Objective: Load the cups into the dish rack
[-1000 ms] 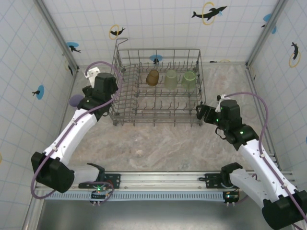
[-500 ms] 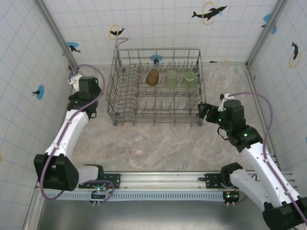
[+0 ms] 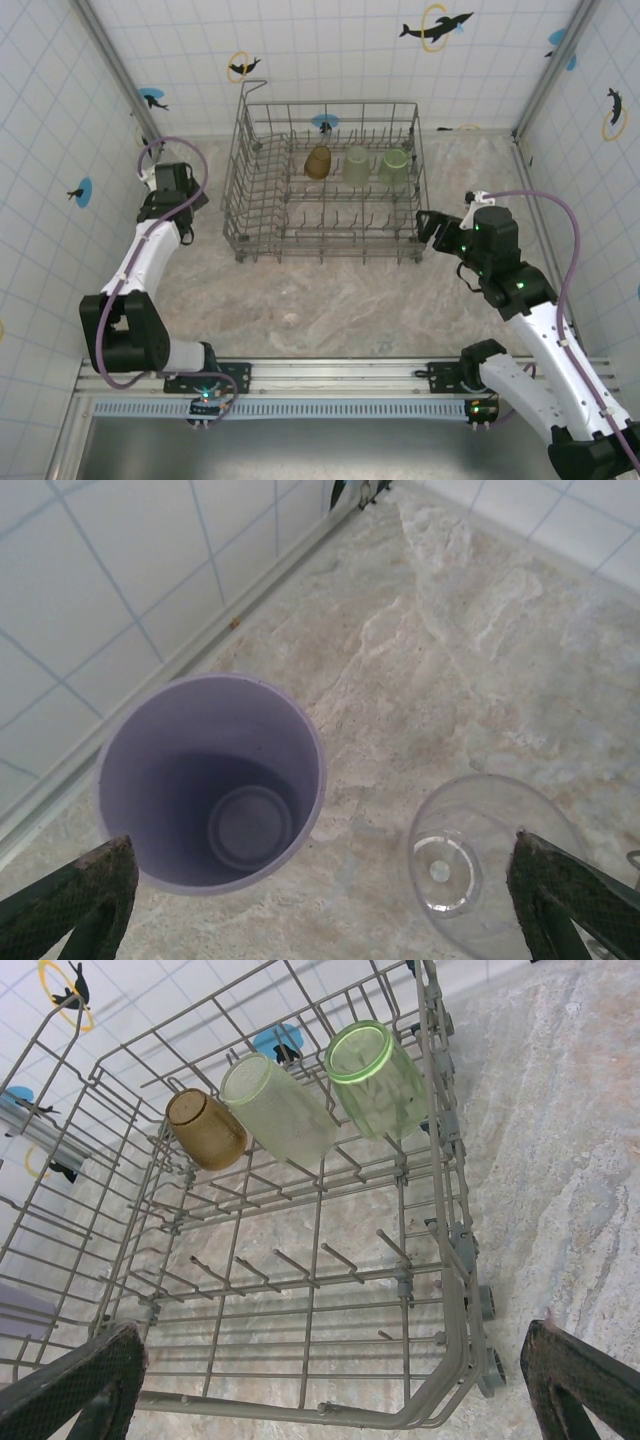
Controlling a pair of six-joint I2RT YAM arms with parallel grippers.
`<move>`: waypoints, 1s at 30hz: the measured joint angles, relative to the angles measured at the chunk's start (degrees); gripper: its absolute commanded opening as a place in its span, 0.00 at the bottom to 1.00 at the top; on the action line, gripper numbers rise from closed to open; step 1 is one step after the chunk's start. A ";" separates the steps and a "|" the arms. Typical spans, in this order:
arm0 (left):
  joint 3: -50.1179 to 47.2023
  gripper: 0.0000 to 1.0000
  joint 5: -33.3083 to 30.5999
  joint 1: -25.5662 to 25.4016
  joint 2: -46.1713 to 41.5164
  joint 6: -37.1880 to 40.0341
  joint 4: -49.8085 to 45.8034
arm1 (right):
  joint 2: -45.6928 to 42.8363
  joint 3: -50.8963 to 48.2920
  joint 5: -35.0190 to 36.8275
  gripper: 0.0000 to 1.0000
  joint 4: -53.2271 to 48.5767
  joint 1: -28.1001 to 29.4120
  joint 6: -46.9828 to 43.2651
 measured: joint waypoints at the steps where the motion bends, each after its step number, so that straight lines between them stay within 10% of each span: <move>1: 0.15 0.96 0.52 0.33 0.57 0.20 0.15 | 0.11 0.02 -0.07 1.00 -0.04 0.02 -0.02; 18: 7.50 0.84 4.02 4.11 10.27 4.17 1.49 | 0.59 0.02 -0.42 1.00 -0.24 0.28 0.02; 30: 7.74 0.50 5.88 5.18 16.15 3.58 1.57 | -0.52 0.02 -0.11 1.00 -1.03 0.33 0.00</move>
